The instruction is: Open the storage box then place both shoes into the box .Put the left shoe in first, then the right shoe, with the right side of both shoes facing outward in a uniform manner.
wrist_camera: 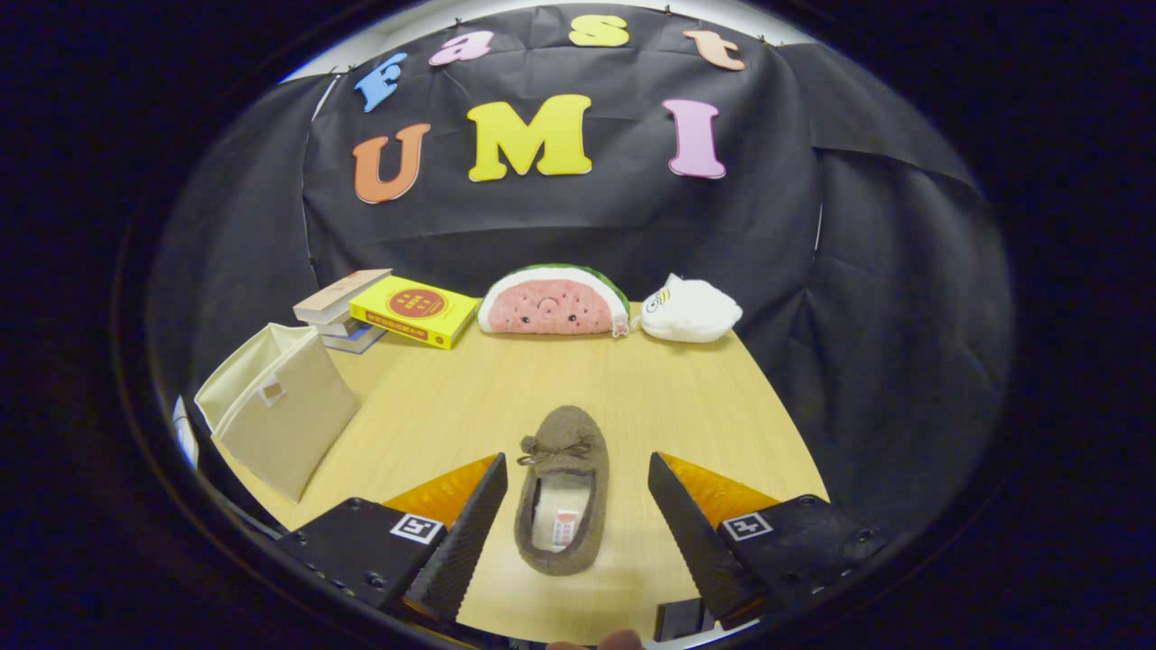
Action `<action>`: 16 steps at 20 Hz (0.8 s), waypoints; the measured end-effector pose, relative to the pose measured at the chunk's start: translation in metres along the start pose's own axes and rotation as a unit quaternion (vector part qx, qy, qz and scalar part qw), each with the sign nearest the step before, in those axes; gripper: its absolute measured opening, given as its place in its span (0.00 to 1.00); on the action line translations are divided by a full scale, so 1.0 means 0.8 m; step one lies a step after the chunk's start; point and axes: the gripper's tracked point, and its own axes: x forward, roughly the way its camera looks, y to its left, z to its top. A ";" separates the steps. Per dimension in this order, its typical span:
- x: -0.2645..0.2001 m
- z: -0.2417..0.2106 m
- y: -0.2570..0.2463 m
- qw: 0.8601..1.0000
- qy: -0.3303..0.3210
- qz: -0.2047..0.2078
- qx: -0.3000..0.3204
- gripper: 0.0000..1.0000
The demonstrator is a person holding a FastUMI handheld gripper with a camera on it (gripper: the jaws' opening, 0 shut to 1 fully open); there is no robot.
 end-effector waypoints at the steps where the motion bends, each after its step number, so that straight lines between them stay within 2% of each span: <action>1: 0.017 -0.008 -0.004 1.000 0.013 0.000 0.002 0.96; 5: 0.056 -0.053 -0.005 0.996 0.084 0.015 0.011 0.96; 9: 0.086 -0.070 -0.013 0.995 0.101 0.010 0.018 0.96; 12: 0.107 -0.087 0.002 0.991 0.124 0.031 0.038 0.94; 16: 0.129 -0.095 -0.007 0.989 0.135 0.010 0.067 0.26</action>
